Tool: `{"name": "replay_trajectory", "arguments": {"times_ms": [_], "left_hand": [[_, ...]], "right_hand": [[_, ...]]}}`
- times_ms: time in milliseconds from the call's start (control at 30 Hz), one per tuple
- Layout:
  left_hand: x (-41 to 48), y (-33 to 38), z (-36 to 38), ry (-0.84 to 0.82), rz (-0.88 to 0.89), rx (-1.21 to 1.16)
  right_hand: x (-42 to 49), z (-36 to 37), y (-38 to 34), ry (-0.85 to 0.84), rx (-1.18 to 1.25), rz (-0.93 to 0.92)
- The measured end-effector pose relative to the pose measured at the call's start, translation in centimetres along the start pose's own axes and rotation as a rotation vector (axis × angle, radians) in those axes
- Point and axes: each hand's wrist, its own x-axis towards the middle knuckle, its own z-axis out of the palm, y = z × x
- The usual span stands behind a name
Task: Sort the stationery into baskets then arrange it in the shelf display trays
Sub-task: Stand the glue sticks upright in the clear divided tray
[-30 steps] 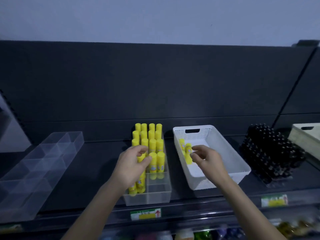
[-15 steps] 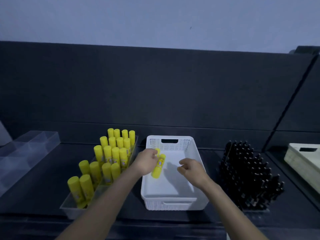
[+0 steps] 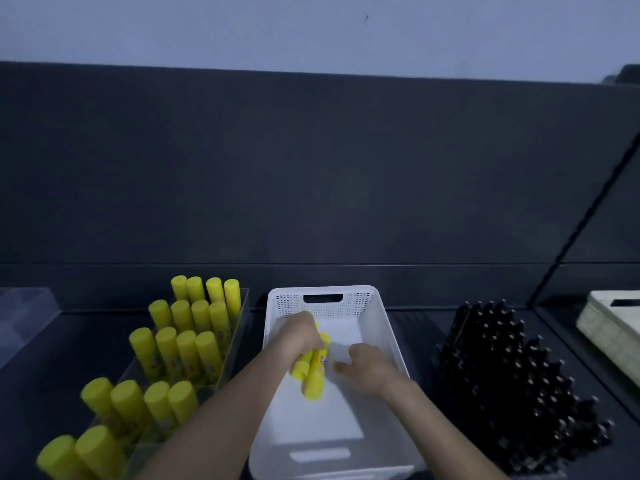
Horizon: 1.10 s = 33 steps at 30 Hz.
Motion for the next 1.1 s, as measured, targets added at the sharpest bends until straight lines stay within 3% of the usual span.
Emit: {"name": "replay_trajectory", "arguments": {"times_ms": [100, 367, 500, 633, 733, 933, 1100], "left_hand": [[0.6, -0.2, 0.3, -0.068, -0.039, -0.217], [0.9, -1.1, 0.8, -0.103, -0.044, -0.451], [-0.8, -0.6, -0.2, -0.086, 0.078, -0.669], [-4.2, -0.7, -1.7, 0.000, 0.234, -0.902], [-7.0, -1.5, -2.3, 0.109, 0.300, -0.981], [-13.8, -4.3, -3.0, 0.269, 0.343, -0.990], [-18.2, -8.0, -4.4, 0.455, 0.391, -1.032]], "right_hand": [[-0.1, 0.3, -0.8, -0.062, 0.074, -0.013], [0.0, 0.3, -0.5, -0.031, 0.062, 0.038], [-0.5, 0.0, 0.5, 0.045, 0.423, 0.051], [-3.5, -0.7, 1.2, 0.017, 0.969, -0.088], [-5.6, -1.1, 1.7, -0.051, 1.170, -0.170], [-8.4, -0.2, 0.2, -0.128, 1.396, -0.201], [-9.9, 1.8, -2.6, -0.165, 1.389, -0.260]]}}
